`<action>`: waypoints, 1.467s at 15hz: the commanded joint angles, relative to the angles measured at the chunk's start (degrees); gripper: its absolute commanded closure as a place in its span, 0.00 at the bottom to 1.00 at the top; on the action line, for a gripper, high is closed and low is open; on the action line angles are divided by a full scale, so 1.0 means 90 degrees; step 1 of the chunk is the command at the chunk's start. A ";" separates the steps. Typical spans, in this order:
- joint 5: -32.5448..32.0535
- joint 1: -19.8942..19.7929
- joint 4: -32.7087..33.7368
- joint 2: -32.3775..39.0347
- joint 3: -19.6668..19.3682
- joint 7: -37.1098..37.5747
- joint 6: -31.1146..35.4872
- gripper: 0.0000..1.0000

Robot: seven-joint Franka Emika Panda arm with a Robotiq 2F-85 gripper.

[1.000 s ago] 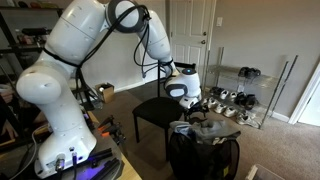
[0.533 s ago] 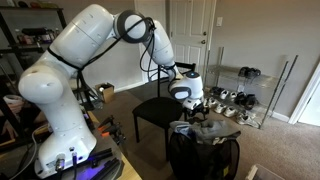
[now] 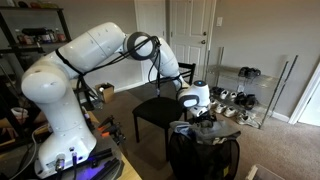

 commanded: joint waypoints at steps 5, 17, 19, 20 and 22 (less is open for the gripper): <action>-0.1002 0.0343 0.2324 0.1843 -0.0837 0.1805 -0.1660 0.00; -0.2464 0.0283 0.3302 0.2361 -0.0833 0.2255 -0.3573 0.00; -0.2482 0.0181 0.3323 0.2360 -0.0670 0.2123 -0.3624 0.00; -0.2479 0.0141 0.3334 0.2360 -0.0613 0.2102 -0.3643 0.00; -0.2441 0.0051 0.3398 0.2361 -0.0537 0.2102 -0.3605 0.00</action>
